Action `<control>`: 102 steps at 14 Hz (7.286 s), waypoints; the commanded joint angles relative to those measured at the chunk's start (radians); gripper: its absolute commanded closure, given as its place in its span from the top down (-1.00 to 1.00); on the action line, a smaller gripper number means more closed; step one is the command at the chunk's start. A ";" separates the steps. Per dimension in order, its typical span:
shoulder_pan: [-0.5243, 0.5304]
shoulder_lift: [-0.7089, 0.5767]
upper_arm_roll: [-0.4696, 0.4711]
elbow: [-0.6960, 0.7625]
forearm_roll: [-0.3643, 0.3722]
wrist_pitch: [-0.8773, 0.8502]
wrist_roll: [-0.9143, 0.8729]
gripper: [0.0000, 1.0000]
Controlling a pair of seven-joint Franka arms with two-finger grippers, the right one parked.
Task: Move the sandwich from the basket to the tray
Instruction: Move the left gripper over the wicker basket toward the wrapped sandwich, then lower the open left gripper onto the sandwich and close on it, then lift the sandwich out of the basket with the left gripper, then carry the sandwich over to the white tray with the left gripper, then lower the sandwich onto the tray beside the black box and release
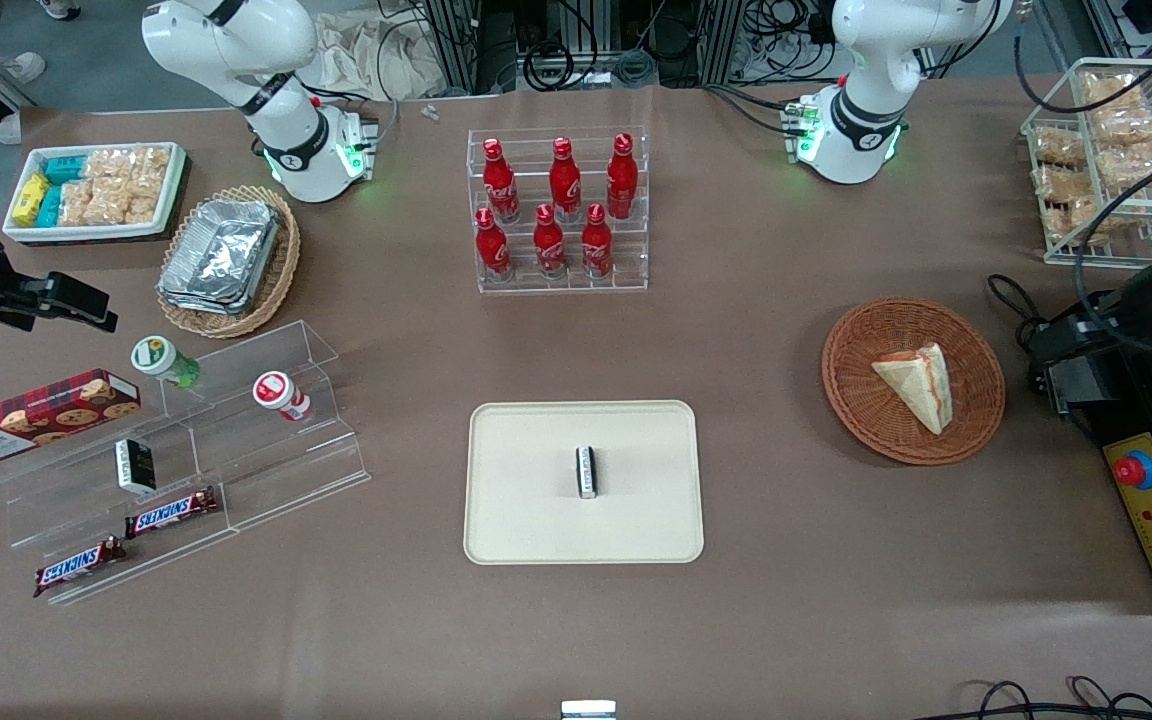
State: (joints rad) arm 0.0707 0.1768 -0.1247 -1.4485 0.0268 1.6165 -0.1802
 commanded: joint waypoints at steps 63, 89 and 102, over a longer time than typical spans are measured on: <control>0.103 -0.168 -0.003 -0.287 -0.042 0.013 -0.481 -1.00; -0.270 0.565 -0.371 0.125 0.350 0.230 -0.811 -1.00; -0.322 0.684 -0.365 0.151 0.444 0.382 -0.886 -1.00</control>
State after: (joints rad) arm -0.2013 0.8369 -0.4953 -1.3444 0.4432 2.0010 -1.0343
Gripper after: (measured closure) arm 0.846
